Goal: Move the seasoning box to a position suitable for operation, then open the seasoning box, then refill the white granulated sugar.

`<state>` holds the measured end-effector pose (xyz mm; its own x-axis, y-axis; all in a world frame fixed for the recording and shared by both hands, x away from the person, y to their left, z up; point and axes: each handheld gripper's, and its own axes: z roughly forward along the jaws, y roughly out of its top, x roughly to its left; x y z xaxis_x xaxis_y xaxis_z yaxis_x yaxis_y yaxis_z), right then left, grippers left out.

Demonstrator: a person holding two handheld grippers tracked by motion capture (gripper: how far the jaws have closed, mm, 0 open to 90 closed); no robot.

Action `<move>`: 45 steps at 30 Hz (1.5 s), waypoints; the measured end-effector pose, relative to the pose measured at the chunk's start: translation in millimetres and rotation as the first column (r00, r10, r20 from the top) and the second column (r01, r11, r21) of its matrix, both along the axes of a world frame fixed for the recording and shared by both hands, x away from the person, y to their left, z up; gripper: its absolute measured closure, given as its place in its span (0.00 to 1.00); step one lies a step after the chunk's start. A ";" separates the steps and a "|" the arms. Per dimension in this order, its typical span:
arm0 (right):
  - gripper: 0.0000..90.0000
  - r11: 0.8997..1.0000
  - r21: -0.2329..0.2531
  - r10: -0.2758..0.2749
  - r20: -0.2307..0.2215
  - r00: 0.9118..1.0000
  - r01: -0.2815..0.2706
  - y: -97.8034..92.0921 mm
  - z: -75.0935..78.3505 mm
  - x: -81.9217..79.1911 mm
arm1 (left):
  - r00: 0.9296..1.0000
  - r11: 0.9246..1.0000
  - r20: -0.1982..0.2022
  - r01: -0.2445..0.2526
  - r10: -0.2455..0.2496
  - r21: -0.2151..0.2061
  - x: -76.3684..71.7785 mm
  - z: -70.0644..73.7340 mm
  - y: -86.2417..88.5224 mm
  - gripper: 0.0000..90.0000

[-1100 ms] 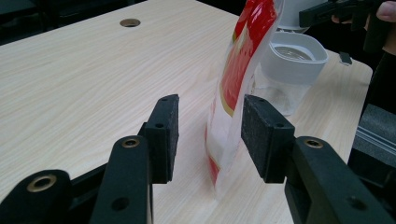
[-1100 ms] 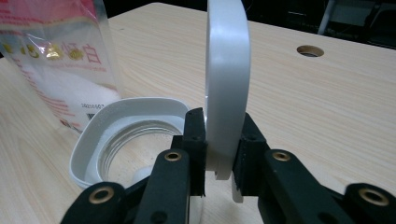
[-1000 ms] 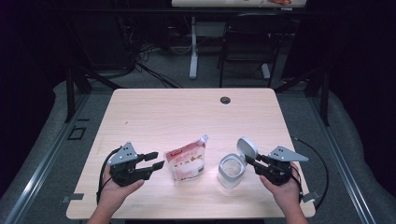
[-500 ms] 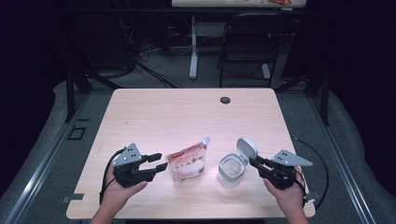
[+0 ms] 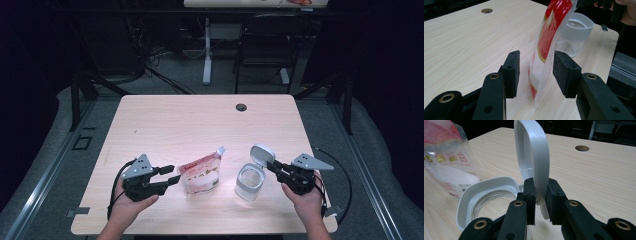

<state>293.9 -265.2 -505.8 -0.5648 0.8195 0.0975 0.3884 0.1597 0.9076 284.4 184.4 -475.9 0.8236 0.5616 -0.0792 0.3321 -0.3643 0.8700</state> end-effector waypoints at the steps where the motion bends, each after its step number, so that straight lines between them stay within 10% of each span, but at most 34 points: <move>1: 0.88 1.000 0.000 0.000 0.000 1.000 0.000 0.0 0.0 0.0 | 1.000 1.000 0.000 0.000 0.000 -0.003 0.0 -0.3 -0.1 0.63; 11: 0.67 1.000 -0.001 0.002 0.016 1.000 -0.001 0.7 3.6 -10.8 | 1.000 1.000 -0.005 -0.007 0.007 -0.002 -2.2 -1.4 0.3 0.65; 34: 0.67 1.000 0.002 0.020 0.074 0.997 -0.020 4.8 34.3 -33.2 | 0.998 0.999 -0.050 -0.028 0.028 0.017 -3.7 -13.8 3.8 0.66; 45: 0.65 0.993 -0.040 0.114 0.115 0.987 -0.110 30.3 55.1 -28.6 | 0.999 1.000 -0.046 -0.019 0.020 0.024 -5.9 -15.8 -1.7 0.67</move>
<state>265.3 -234.9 -450.8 -0.6591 0.7520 -0.0015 0.2574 0.2275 0.9391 278.6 182.6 -491.7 0.8082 0.5798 -0.1033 0.3791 -0.3779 0.8447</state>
